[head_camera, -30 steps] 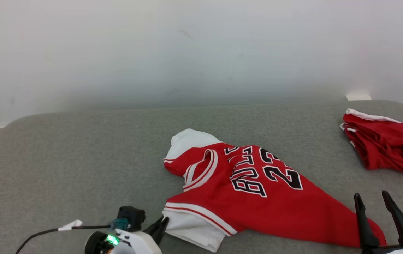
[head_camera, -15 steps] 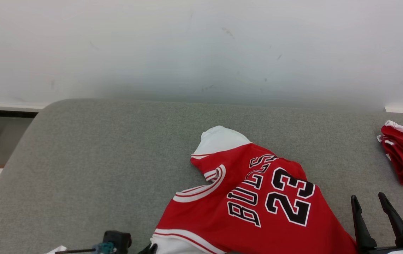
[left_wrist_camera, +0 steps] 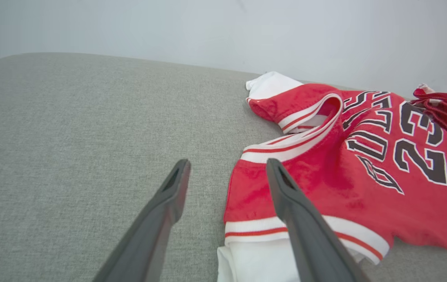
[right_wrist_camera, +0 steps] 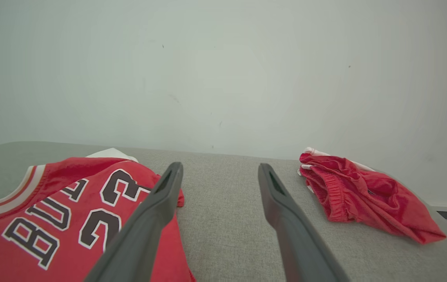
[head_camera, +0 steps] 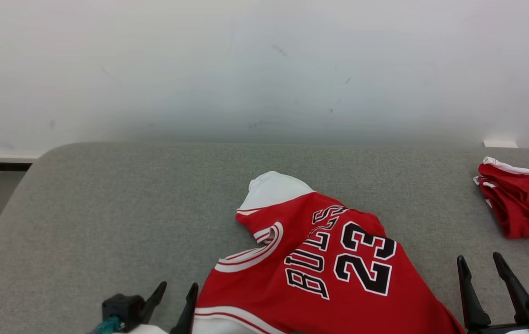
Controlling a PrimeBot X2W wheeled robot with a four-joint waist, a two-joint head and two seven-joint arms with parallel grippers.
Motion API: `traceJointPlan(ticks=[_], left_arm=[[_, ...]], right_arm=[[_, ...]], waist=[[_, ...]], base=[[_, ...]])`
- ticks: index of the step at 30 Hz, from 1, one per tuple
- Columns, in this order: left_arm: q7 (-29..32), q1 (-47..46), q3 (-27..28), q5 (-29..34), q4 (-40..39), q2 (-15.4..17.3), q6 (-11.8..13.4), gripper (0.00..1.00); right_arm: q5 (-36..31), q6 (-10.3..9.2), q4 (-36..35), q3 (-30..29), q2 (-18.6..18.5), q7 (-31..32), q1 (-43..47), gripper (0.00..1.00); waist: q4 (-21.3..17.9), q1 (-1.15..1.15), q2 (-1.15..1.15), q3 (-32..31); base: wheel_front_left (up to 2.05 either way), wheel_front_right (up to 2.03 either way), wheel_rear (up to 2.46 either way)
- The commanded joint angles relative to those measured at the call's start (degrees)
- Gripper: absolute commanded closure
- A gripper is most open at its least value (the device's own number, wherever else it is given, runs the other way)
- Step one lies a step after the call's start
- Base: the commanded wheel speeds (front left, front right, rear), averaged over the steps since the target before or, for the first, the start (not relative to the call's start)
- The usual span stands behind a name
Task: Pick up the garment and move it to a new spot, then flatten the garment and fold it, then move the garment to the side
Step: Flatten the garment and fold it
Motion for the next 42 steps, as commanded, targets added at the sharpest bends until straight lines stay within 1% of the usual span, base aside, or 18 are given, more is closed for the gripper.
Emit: traceJointPlan(ticks=[1,5,8,13,17,21,23,29,35,38,40,42], left_arm=[[-0.7,0.8,0.2,0.4,0.0,0.0,0.3,0.0],[-2.5,0.5,-0.3,0.8,0.7,-0.5,0.3,0.0],[-2.5,-1.7,-0.8,1.2,1.4,-0.3,-0.4,0.0],[0.3,-7.3,-1.9,1.3,2.2,-0.7,-2.0,0.0],[5.0,-13.8,-2.5,0.7,4.6,-0.8,-3.3,0.0],[9.6,-20.6,-2.1,-0.7,10.7,-0.9,-4.8,0.0],[10.8,-24.3,-1.8,-1.1,14.3,-0.6,-5.5,0.0],[15.4,-32.7,-3.5,-1.9,25.6,-0.7,-8.0,0.0],[17.0,-38.0,-6.6,-1.5,34.2,-0.8,-9.3,0.0],[19.4,-39.0,-8.9,-2.2,37.6,-1.2,-9.6,0.0],[21.4,-38.7,-11.4,-3.6,38.4,-1.7,-9.6,0.0],[22.2,-38.7,-13.4,-5.3,38.2,-1.3,-9.7,0.55]], right_arm=[[0.5,-0.15,-0.2,0.1,0.2,0.1,0.5,0.0],[0.8,-0.15,-0.4,0.2,0.3,0.1,1.1,0.0],[0.8,-0.15,-0.5,0.4,0.2,0.1,1.2,0.0],[0.8,-0.15,-0.6,1.0,-0.1,0.1,0.1,0.0],[0.7,-0.15,-0.7,1.6,0.0,0.1,-0.5,0.0],[0.9,-0.15,-0.8,2.3,0.2,0.1,-2.2,0.0],[0.8,-0.15,-0.9,2.5,0.6,0.1,-2.9,0.0],[0.5,-0.15,-1.0,2.4,0.9,0.1,-5.4,0.0],[0.6,-0.15,-0.8,2.6,1.2,0.1,-6.7,0.0],[0.6,-0.15,-0.6,2.9,1.5,0.1,-6.9,0.0],[0.6,-0.15,-0.5,2.9,1.7,0.1,-7.2,0.0],[0.6,-0.15,-0.6,2.8,1.8,0.1,-7.3,0.0]], waist=[[-0.4,0.0,0.0,-0.2],[-1.4,0.0,0.0,-0.4],[-2.2,0.0,0.0,-0.3],[-3.8,0.0,0.0,0.4],[-5.2,0.0,0.0,1.8],[-7.4,0.0,0.0,4.9],[-8.9,0.0,0.0,6.4],[-12.7,0.0,0.0,10.2],[-14.9,0.0,0.0,12.1],[-15.6,0.0,0.0,12.6],[-15.9,0.0,0.0,12.9],[-16.0,0.0,0.0,13.0]], base=[[0.0,0.0,0.0],[0.0,0.0,0.0],[0.0,0.0,0.0],[0.0,0.0,0.0],[0.0,0.0,0.0],[0.0,0.0,0.0],[0.0,0.0,0.0],[0.0,0.0,0.0],[0.0,0.0,0.0],[0.0,0.0,0.0],[0.0,0.0,0.0],[0.0,0.0,0.0]])
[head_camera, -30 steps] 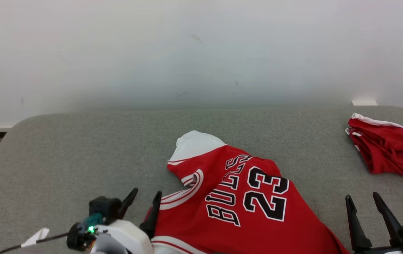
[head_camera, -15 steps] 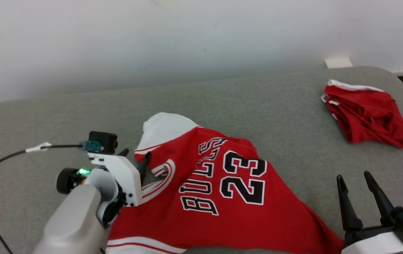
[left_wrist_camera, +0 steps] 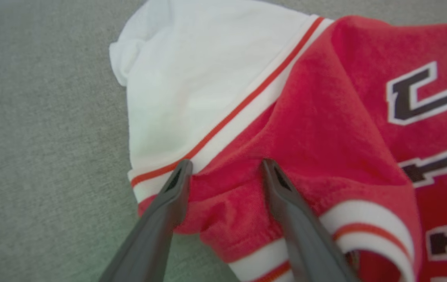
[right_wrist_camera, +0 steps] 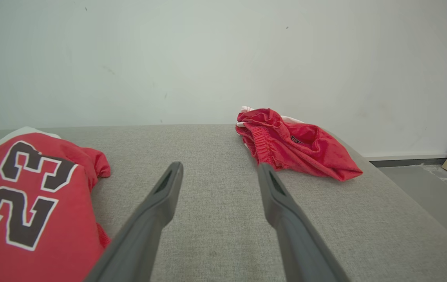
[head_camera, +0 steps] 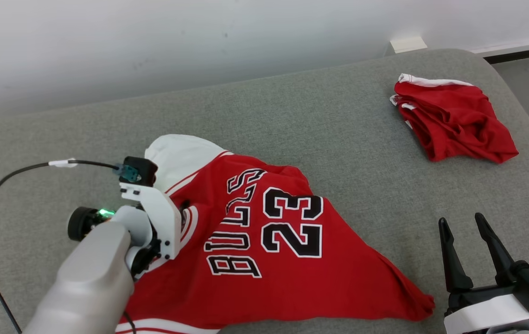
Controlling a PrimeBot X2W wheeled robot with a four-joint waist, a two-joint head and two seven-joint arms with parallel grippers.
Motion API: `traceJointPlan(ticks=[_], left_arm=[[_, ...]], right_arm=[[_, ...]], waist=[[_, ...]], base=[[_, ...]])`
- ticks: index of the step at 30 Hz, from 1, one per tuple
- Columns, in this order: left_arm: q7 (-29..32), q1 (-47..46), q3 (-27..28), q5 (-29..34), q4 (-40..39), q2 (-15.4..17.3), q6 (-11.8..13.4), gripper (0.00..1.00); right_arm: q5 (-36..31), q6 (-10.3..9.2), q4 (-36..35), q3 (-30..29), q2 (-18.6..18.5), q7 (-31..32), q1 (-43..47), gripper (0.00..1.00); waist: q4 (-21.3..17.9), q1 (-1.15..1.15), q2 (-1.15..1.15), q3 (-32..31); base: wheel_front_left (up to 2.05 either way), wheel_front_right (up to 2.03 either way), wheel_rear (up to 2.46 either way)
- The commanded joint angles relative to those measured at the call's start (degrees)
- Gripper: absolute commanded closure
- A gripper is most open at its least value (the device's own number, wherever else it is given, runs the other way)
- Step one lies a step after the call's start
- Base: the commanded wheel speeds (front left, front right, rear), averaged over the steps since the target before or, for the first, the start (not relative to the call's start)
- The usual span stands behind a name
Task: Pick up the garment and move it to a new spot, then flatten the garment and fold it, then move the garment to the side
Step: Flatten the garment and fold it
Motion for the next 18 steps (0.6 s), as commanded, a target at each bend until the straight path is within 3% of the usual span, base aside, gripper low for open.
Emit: traceJointPlan(ticks=[1,2,11,18], left_arm=[[1.2,1.3,-1.7,-1.6,0.6,-0.1,-0.3,0.85],[1.1,1.3,-2.5,-2.1,0.5,0.1,-0.3,1.0],[-1.3,-5.9,-6.9,-6.5,-2.4,4.9,-0.3,1.0],[-1.5,-15.8,-10.2,-6.8,-4.7,11.3,-0.1,1.0]], right_arm=[[0.2,-0.15,0.0,-0.3,0.2,0.1,-0.5,0.0],[0.2,-0.15,0.1,-0.3,0.2,0.1,-0.5,0.0],[-0.2,-0.15,-0.6,-0.3,0.2,0.1,-1.6,0.0],[0.1,-0.15,-2.6,-0.6,1.4,0.1,-4.1,0.0]], waist=[[0.0,-0.01,0.0,0.1],[0.0,-0.01,0.0,0.0],[-0.3,-0.01,0.0,0.5],[-2.6,-0.01,0.0,5.7]], base=[[0.0,0.0,0.0],[0.0,0.0,0.0],[0.0,0.0,0.0],[0.0,0.0,0.0]])
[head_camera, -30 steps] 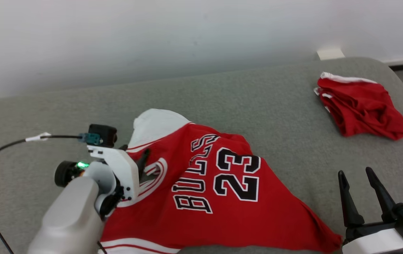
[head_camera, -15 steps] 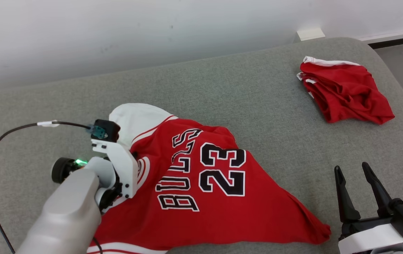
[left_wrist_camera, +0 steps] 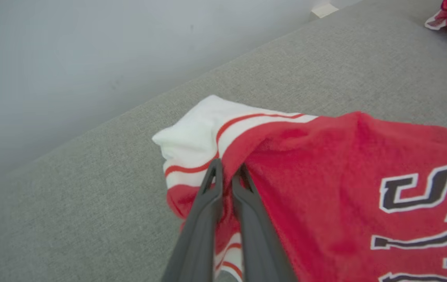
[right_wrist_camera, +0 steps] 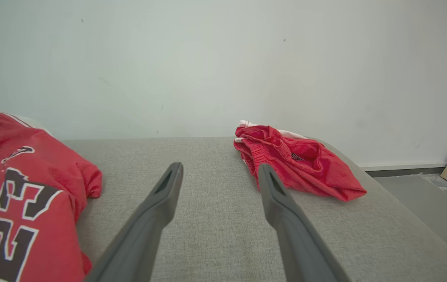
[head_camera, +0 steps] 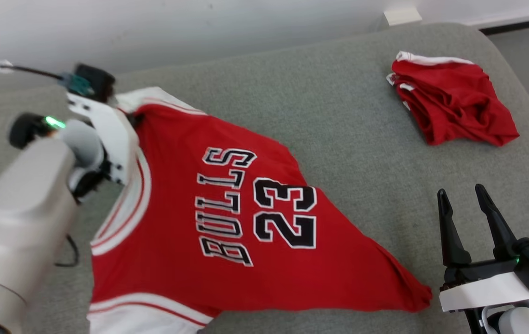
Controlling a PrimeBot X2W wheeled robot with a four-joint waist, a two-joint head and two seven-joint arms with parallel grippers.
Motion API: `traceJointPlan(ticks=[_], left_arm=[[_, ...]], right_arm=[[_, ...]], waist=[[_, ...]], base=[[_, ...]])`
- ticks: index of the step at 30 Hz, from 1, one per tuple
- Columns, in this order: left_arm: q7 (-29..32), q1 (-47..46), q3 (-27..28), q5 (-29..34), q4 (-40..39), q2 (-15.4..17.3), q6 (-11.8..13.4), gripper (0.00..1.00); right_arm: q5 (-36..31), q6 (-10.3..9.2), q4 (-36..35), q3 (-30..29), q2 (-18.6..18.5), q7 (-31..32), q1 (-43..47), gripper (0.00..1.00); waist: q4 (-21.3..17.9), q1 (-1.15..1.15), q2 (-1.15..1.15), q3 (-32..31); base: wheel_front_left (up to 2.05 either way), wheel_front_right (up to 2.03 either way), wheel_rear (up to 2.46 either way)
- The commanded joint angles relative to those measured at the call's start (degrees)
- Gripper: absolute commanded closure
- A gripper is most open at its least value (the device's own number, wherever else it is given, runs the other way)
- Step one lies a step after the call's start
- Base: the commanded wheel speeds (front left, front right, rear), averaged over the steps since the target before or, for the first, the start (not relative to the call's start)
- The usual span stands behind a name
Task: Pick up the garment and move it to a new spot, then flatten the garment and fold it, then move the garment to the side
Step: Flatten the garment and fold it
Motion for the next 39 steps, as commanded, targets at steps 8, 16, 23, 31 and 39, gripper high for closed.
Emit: traceJointPlan(ticks=[8,16,23,31,39], left_arm=[[-5.6,-8.2,-0.3,0.7,4.6,5.3,0.1,1.0],[-7.8,-6.7,-1.6,-1.7,8.5,3.0,0.1,0.0],[-13.3,-3.8,-3.7,-4.6,7.0,1.3,0.1,0.0],[-24.3,3.0,-3.5,-8.0,4.6,0.6,0.1,0.0],[-28.0,11.4,0.8,-7.4,-4.6,1.4,5.0,0.0]], right_arm=[[0.9,-0.15,-0.4,-0.6,1.7,0.1,-1.8,0.0],[0.2,-0.15,0.0,-1.3,2.2,0.1,-1.3,0.0],[-0.7,-0.15,0.5,-1.8,0.2,0.1,0.3,0.0],[-0.1,-0.15,0.8,-0.6,-2.2,0.1,4.4,0.0],[0.7,-0.15,0.1,-0.2,-2.5,0.1,8.9,0.0]], waist=[[-4.3,-0.01,0.0,4.3],[-3.6,-0.01,0.0,3.1],[0.4,-0.01,0.0,-3.5],[5.4,-0.01,0.0,-12.9],[9.8,-0.01,0.0,-15.7]], base=[[0.0,0.0,0.0],[0.0,0.0,0.0],[0.0,0.0,0.0],[0.0,0.0,0.0],[0.0,0.0,0.0]])
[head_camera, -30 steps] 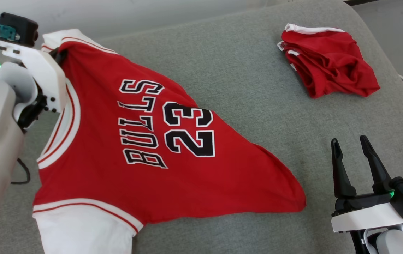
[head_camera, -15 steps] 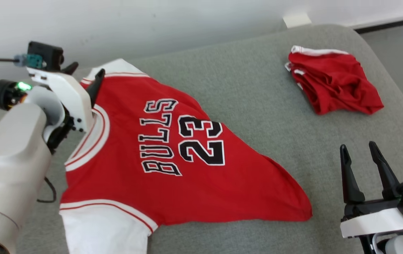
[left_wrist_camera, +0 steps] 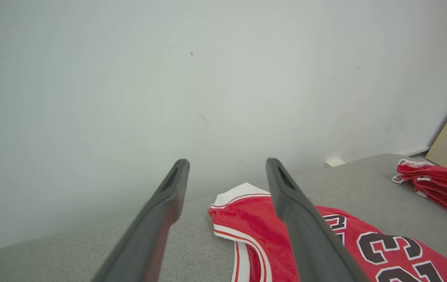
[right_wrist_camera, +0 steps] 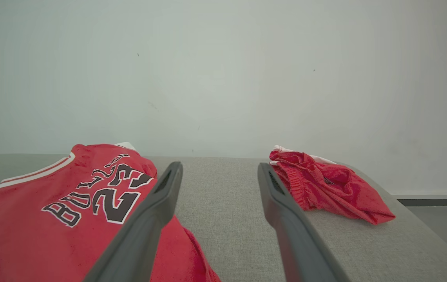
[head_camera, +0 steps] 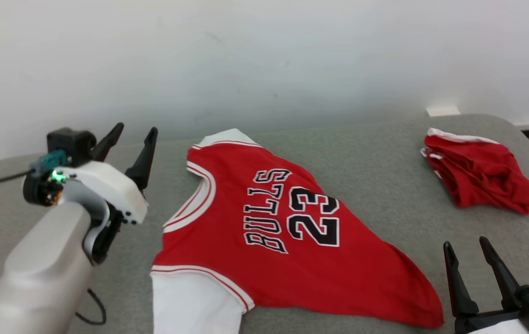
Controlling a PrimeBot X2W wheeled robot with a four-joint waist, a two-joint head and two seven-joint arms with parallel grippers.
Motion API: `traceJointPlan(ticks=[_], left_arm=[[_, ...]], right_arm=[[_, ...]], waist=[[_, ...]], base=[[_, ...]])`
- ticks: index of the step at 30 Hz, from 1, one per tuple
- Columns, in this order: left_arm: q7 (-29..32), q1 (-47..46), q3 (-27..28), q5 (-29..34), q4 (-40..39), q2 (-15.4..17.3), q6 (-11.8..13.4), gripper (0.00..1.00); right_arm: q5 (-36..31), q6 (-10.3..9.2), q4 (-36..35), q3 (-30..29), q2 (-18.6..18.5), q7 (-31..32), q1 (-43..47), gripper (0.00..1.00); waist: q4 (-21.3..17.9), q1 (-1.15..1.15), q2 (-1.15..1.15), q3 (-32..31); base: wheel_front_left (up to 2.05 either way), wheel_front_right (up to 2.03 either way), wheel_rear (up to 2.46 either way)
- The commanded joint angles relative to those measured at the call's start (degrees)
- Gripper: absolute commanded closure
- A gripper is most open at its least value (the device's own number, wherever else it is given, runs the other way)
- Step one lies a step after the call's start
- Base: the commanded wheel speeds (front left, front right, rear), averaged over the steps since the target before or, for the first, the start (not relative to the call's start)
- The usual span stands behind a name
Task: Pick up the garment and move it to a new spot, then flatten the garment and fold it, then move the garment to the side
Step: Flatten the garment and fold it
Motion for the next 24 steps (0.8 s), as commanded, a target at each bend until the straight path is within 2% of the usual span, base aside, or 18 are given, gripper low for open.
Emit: traceJointPlan(ticks=[1,8,14,19,24], left_arm=[[-0.2,2.3,1.5,0.6,-2.6,0.9,1.1,0.0],[-0.2,20.4,12.6,6.2,-23.1,1.7,7.7,0.0],[-0.2,33.5,19.2,12.7,-31.8,-0.4,11.3,0.0],[-0.2,41.7,24.7,17.6,-36.7,-4.4,11.6,0.0],[-0.2,49.0,30.7,21.9,-40.3,-9.6,10.2,0.0]], right_arm=[[0.6,-0.15,-0.3,-0.3,-0.3,0.1,1.1,0.0],[0.8,-0.15,-1.7,-0.3,-0.3,0.1,3.7,0.0],[0.8,-0.15,-2.3,-0.1,0.0,0.1,4.9,0.0],[0.9,-0.15,-4.3,-0.6,0.4,0.1,6.6,0.0],[1.0,-0.15,-5.3,-1.0,1.2,0.1,8.7,0.0]], waist=[[2.4,0.01,0.0,-1.6],[5.0,0.01,0.0,-2.1],[6.6,0.01,0.0,-2.4],[7.0,0.01,0.0,-2.9],[6.7,0.01,0.0,-3.2]], base=[[0.0,0.0,0.0],[0.0,0.0,0.0],[0.0,0.0,0.0],[0.0,0.0,0.0],[0.0,0.0,0.0]])
